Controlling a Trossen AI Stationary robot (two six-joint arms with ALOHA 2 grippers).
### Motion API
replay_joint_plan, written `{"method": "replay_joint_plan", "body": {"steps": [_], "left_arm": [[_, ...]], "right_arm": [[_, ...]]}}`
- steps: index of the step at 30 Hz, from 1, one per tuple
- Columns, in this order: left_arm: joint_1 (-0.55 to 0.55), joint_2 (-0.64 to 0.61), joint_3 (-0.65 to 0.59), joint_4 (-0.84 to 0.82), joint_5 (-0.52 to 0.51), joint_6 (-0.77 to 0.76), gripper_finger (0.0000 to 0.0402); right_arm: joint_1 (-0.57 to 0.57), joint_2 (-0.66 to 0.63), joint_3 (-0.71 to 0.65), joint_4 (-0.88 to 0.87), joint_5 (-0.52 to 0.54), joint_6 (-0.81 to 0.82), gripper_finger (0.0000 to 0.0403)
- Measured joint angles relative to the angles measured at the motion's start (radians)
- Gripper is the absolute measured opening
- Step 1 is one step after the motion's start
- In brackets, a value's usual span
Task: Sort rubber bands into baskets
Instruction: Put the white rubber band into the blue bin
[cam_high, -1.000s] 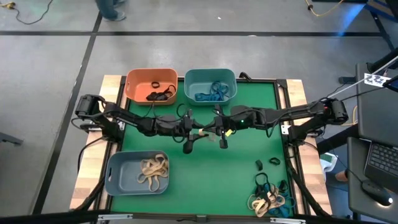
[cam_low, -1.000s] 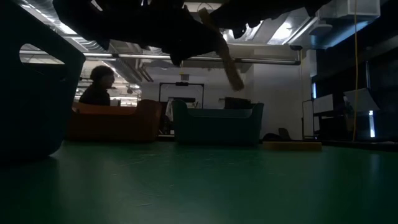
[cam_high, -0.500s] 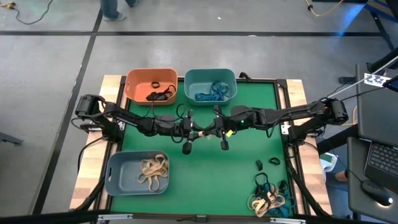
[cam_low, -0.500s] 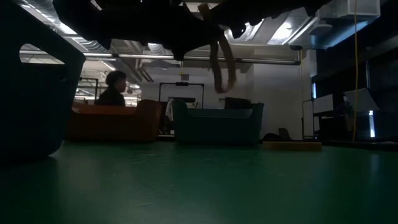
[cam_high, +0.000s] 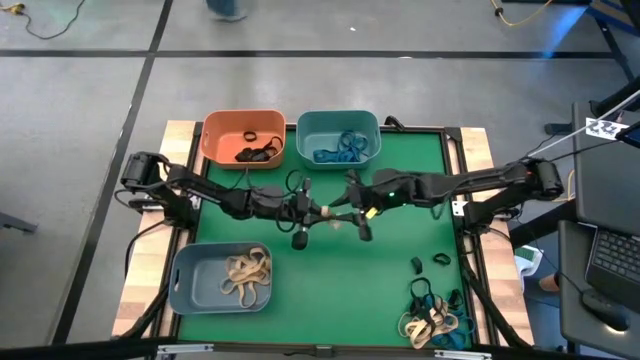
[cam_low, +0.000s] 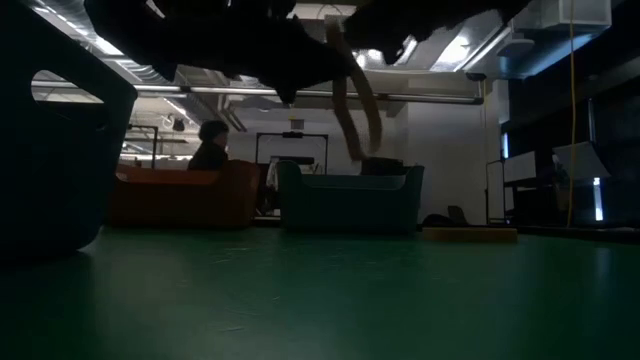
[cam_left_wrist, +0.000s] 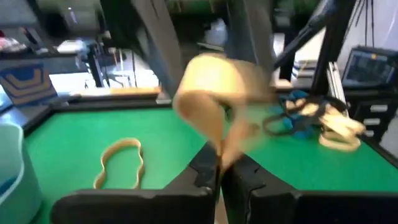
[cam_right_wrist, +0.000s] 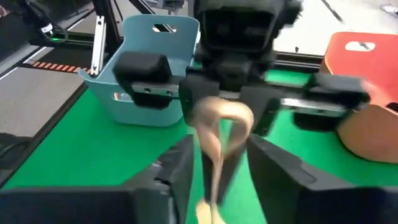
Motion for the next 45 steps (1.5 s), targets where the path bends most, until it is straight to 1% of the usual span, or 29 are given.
{"method": "replay_joint_plan", "body": {"steps": [4, 9, 14, 21, 25, 29, 34, 42, 45], "left_arm": [[-0.013, -0.001, 0.000, -0.052, 0.000, 0.001, 0.0010], [-0.028, -0.001, 0.010, -0.165, 0.000, 0.038, 0.0004], [-0.052, -0.018, 0.068, -0.383, -0.003, 0.033, 0.0007], [-0.115, -0.068, 0.181, -0.729, -0.061, 0.000, 0.0009], [-0.160, -0.100, 0.244, -0.879, -0.103, -0.030, 0.0009], [-0.210, -0.142, 0.308, -1.017, -0.124, -0.080, 0.0009], [-0.271, -0.199, 0.359, -1.186, -0.139, -0.166, 0.0009], [-0.363, -0.318, 0.367, -1.370, -0.141, -0.406, 0.0010], [-0.402, -0.363, 0.367, -1.448, -0.140, -0.526, 0.0010]], "right_arm": [[0.000, -0.078, 0.000, -0.133, 0.000, 0.025, 0.0183], [0.000, -0.097, 0.001, -0.248, 0.000, 0.100, 0.0193], [0.028, -0.087, -0.029, -0.338, 0.014, 0.127, 0.0193], [0.094, -0.092, -0.076, -0.396, 0.113, 0.147, 0.0193], [0.128, -0.092, -0.094, -0.405, 0.167, 0.178, 0.0193], [0.159, -0.092, -0.114, -0.402, 0.202, 0.185, 0.0193], [0.183, -0.092, -0.142, -0.402, 0.257, 0.224, 0.0193], [0.182, -0.091, -0.175, -0.395, 0.334, 0.285, 0.0193], [0.183, -0.091, -0.182, -0.393, 0.346, 0.288, 0.0193]]}}
